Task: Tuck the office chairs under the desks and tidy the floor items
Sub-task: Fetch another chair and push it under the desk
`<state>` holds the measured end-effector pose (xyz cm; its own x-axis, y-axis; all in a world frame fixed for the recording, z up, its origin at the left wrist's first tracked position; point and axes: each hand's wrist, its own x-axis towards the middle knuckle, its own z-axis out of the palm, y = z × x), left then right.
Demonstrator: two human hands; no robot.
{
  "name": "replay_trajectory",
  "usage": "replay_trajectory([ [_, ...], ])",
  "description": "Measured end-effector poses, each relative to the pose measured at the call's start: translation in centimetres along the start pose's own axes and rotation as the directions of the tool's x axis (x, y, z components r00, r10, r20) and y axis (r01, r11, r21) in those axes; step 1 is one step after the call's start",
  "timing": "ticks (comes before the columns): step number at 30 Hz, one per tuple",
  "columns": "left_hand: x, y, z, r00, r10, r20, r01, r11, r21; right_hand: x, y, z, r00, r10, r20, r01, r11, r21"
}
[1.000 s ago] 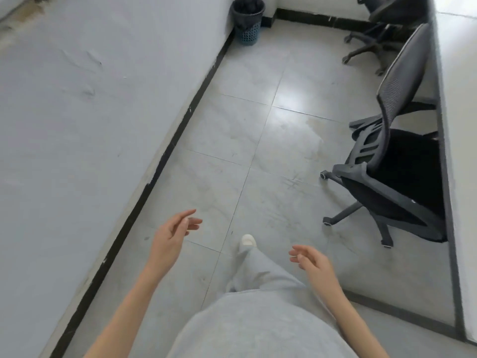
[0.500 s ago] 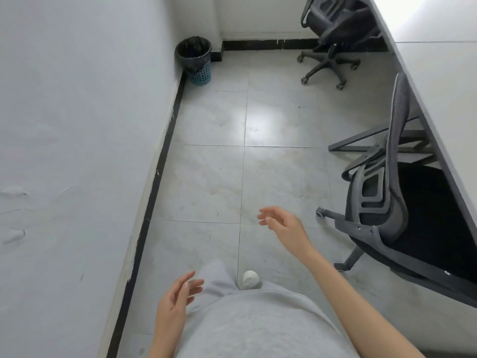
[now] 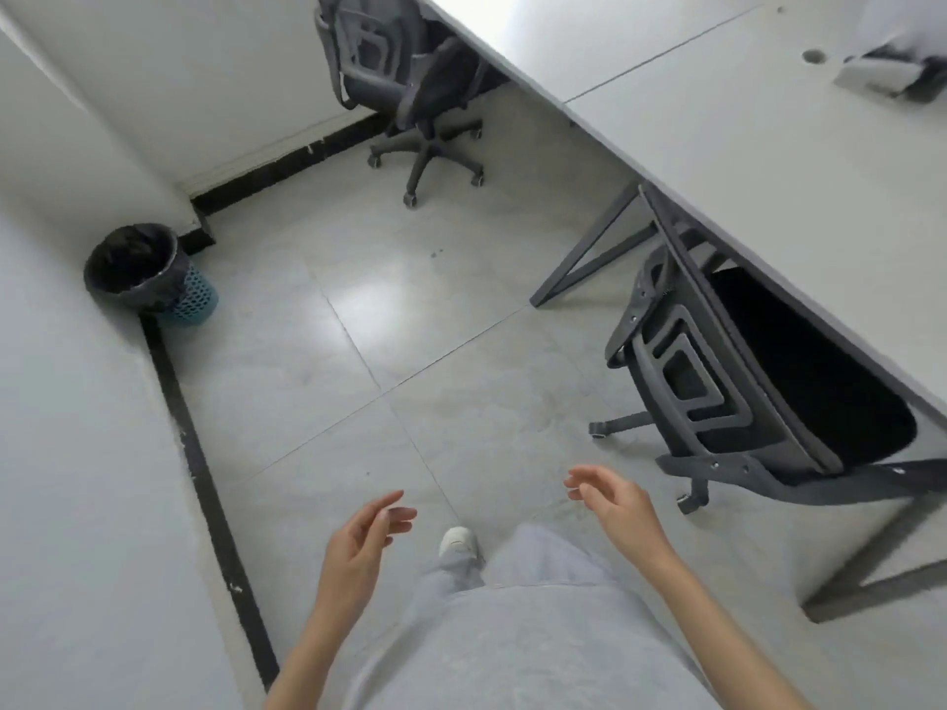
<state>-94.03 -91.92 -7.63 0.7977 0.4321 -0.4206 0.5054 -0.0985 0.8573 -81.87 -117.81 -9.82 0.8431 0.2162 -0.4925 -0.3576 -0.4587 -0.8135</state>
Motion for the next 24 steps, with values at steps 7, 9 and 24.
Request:
replay_trajectory([
  [7, 15.9, 10.7, 1.8, 0.924, 0.130, 0.361, -0.210, 0.959, 0.191, 3.5, -3.8, -2.6, 0.915, 0.107, -0.389, -0.027, 0.978, 0.206],
  [9, 19.1, 13.7, 4.8, 0.871, 0.170, 0.462, -0.298, 0.929, 0.221, 4.2, -5.4, -4.3, 0.840, 0.054, -0.539, 0.048, 0.984, 0.173],
  [24, 31.8, 27.6, 30.0, 0.009, 0.120, 0.993, -0.968, -0.248, 0.039, 9.9, -3.3, -12.3, 0.616, -0.134, -0.776, -0.425, 0.773, -0.472],
])
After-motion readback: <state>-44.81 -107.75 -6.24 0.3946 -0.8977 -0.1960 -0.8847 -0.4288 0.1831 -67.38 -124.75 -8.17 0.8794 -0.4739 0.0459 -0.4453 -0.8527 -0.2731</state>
